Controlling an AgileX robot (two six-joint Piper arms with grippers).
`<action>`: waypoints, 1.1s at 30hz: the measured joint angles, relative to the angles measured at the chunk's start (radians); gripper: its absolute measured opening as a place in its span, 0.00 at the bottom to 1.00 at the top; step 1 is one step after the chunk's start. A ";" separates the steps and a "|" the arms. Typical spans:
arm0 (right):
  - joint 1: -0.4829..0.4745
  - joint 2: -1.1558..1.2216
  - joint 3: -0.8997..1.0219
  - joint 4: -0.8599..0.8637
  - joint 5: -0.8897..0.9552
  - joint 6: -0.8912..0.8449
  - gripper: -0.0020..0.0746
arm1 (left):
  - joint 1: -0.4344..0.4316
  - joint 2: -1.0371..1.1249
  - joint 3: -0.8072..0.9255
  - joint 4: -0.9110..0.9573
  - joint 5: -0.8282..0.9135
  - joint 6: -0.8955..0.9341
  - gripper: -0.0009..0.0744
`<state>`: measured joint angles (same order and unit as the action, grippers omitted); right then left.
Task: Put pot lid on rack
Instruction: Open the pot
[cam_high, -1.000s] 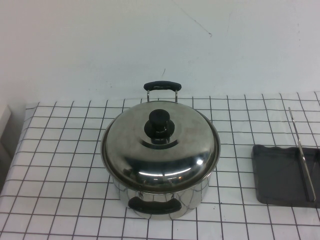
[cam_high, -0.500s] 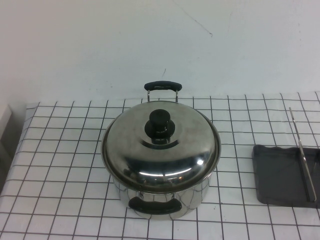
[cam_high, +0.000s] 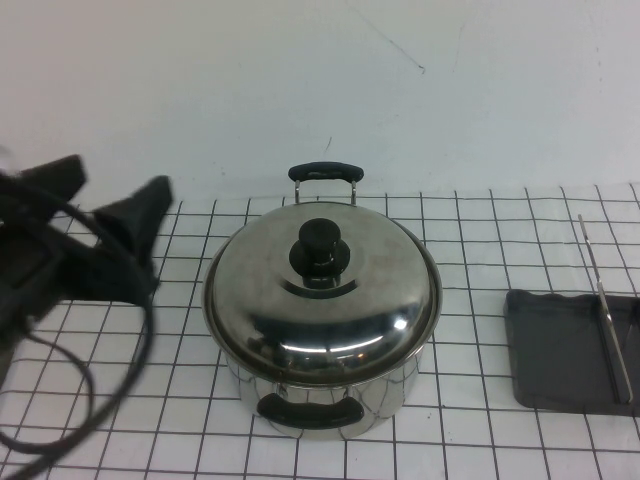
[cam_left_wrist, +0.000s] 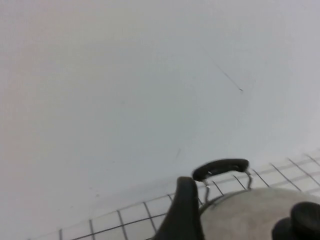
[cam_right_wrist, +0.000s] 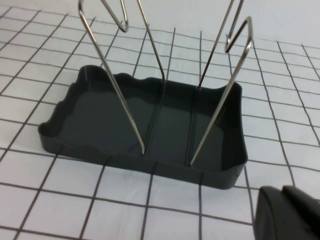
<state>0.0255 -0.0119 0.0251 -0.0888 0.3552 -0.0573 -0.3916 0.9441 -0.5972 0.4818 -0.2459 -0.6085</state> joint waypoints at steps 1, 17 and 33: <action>0.000 0.000 0.000 0.000 0.000 0.000 0.02 | -0.026 0.028 -0.013 -0.040 0.000 0.078 0.78; 0.000 0.000 0.000 0.000 0.000 0.000 0.02 | -0.253 0.587 -0.149 -0.457 -0.334 0.522 0.79; 0.000 0.000 0.000 0.000 0.000 0.000 0.02 | -0.253 0.723 -0.212 -0.450 -0.368 0.344 0.67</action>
<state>0.0255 -0.0119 0.0251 -0.0888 0.3552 -0.0573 -0.6445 1.6673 -0.8094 0.0316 -0.6143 -0.2649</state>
